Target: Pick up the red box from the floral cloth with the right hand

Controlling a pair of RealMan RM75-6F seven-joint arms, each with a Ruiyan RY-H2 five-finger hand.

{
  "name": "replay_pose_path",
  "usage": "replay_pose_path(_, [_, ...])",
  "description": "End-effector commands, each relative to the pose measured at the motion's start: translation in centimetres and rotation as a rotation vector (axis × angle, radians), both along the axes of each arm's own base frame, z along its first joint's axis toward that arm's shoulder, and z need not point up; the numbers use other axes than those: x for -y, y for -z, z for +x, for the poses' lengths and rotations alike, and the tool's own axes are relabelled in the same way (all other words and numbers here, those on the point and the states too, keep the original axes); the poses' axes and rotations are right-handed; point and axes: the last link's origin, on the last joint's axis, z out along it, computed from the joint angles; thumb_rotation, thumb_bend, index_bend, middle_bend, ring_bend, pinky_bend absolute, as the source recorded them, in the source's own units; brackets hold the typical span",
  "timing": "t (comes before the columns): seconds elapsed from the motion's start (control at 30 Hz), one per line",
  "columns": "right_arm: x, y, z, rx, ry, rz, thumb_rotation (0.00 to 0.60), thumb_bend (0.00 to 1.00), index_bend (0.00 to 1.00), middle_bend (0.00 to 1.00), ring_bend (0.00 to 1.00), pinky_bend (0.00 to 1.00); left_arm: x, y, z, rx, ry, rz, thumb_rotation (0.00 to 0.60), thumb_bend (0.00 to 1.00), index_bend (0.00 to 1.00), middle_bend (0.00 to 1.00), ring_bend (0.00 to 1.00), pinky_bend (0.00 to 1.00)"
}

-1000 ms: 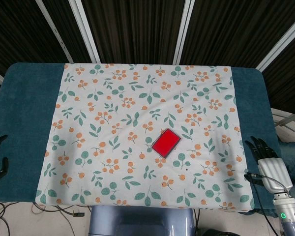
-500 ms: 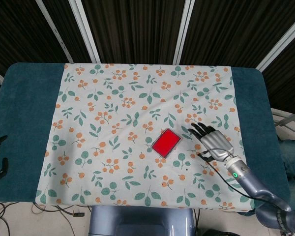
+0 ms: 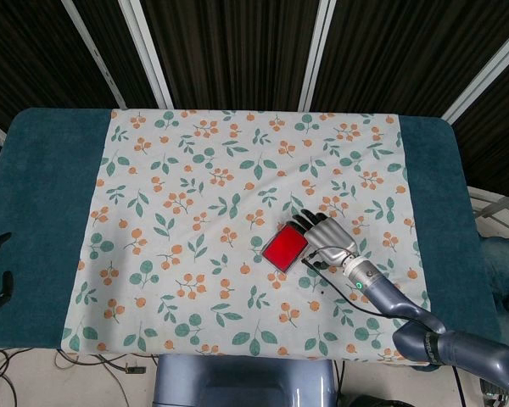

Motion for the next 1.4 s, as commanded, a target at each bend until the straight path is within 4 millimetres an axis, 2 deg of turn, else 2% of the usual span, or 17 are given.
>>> replay_pose_path(0.03, [0.3,1.1,0.3,-0.026,-0.015,0.012,0.600,0.23,0.13,0.13,0.07,0.22,0.0,-0.1,0.0,0.001,0.000,0.003,0.600,0.55,0.14,0.00,0.06,0.04])
replay_pose_path(0.23, [0.0,1.8,0.6,-0.036,-0.039,0.023,0.600,0.24,0.13,0.13,0.07,0.22,-0.1,0.0,0.0,-0.001,-0.007,0.003,0.600,0.55,0.14,0.00,0.06,0.04])
replay_pose_path(0.6, [0.5,3.7,1.1,-0.071,-0.066,0.044,0.600,0.25,0.14,0.15,0.07,0.22,-0.2,-0.1,0.0,-0.001,-0.010,0.008,0.600,0.55,0.14,0.00,0.06,0.04])
replay_pose_path(0.97, [1.2,4.8,1.7,-0.106,-0.084,0.058,0.600,0.26,0.15,0.18,0.07,0.22,-0.2,-0.2,-0.2,-0.006,-0.015,0.012,0.600,0.55,0.14,0.00,0.06,0.04])
replay_pose_path(1.3, [1.4,5.8,2.1,-0.133,-0.101,0.060,0.600,0.27,0.19,0.22,0.06,0.22,-0.3,-0.2,-0.1,-0.005,-0.016,0.011,0.600,0.55,0.13,0.00,0.06,0.04])
replay_pose_path(1.4, [1.4,5.8,2.1,-0.133,-0.103,0.056,0.600,0.27,0.23,0.25,0.06,0.22,-0.3,-0.2,-0.1,-0.003,-0.017,0.010,0.600,0.55,0.13,0.00,0.06,0.04])
